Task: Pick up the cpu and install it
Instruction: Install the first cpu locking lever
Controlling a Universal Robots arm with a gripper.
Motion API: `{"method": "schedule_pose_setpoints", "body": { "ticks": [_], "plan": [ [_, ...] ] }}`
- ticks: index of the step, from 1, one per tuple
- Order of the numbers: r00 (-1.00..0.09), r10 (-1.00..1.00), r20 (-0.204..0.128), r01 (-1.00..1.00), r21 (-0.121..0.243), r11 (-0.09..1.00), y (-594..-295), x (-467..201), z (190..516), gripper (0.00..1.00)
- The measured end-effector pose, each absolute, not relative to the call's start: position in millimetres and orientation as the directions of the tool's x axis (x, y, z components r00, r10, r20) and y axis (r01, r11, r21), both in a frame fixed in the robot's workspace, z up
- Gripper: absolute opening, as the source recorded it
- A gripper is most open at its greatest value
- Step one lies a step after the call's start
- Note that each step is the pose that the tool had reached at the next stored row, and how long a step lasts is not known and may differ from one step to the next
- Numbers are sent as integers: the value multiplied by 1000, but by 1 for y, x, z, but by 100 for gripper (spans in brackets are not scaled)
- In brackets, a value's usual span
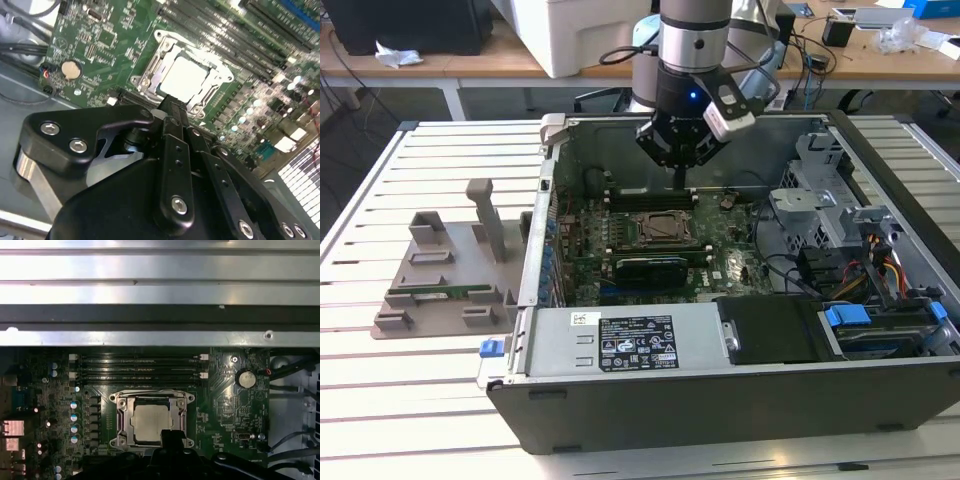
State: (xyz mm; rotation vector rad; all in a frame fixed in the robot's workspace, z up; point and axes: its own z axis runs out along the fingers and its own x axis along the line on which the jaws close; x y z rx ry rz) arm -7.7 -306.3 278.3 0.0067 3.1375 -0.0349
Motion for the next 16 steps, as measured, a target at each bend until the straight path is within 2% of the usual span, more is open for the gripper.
{"method": "schedule_pose_setpoints", "body": {
  "ticks": [4,16],
  "plan": [
    [-1000,4,-4,4,-15,1000,-331,-8,278,11],
    [-1000,4,-4,4,-14,1000,-360,-8,278,11]
  ]
}}
